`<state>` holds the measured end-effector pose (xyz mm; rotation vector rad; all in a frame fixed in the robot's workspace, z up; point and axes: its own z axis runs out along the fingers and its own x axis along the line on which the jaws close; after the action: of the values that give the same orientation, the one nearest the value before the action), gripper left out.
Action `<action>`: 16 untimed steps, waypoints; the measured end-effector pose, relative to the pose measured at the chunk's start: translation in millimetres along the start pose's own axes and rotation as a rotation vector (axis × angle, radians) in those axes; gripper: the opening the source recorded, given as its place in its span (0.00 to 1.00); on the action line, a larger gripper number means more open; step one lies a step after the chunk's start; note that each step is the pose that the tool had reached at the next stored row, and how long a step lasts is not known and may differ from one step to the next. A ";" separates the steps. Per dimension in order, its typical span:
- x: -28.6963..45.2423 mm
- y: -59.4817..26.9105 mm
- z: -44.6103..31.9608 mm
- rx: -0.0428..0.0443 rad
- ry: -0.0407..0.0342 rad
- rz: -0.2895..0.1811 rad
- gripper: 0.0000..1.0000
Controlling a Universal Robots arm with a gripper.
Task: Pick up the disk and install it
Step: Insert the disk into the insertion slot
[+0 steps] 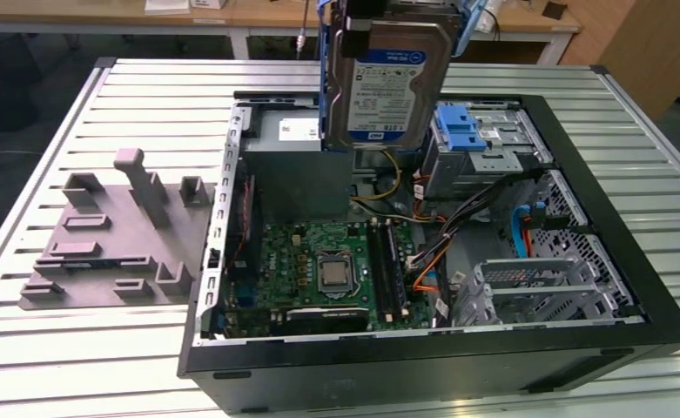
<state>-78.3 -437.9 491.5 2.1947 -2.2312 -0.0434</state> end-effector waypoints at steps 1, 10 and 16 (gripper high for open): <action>2.0 0.0 0.2 0.0000 0.0000 0.000 0.36; 18.8 -6.0 2.9 0.0000 0.0001 0.000 0.36; 26.2 -11.3 6.1 0.0034 0.0001 0.000 0.36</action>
<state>-67.6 -464.2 484.8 2.1964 -2.2328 -0.0396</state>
